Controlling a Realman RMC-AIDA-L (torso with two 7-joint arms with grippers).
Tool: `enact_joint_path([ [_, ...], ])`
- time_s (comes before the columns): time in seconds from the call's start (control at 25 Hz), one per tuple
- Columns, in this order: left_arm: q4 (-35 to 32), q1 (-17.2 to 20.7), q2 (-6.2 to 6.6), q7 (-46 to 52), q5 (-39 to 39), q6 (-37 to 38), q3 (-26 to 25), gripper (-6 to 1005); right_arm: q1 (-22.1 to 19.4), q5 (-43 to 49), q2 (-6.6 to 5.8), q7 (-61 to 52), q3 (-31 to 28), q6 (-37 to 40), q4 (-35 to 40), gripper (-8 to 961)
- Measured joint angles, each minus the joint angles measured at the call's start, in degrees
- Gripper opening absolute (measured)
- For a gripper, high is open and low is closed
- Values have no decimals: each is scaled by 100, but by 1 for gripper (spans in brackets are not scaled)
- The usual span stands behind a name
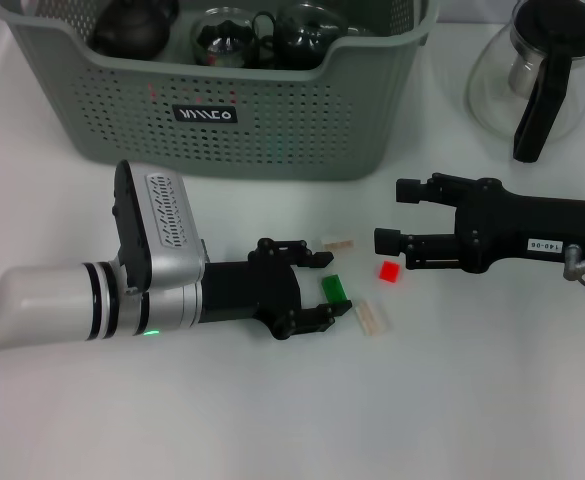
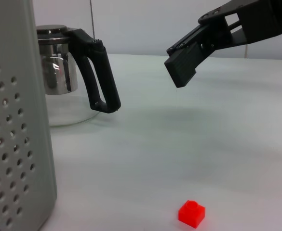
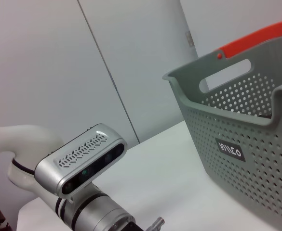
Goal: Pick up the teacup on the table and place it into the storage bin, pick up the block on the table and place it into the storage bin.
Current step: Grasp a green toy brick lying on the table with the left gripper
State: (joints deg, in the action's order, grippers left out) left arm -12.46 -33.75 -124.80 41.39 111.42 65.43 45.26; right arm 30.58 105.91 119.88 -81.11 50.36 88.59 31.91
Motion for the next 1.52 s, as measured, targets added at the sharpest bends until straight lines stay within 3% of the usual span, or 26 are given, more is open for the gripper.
enact_joint_path([
  [1.52, -45, -20, 18, 387, 31, 6, 35, 589, -16, 20, -9, -26, 0, 7, 0, 946],
])
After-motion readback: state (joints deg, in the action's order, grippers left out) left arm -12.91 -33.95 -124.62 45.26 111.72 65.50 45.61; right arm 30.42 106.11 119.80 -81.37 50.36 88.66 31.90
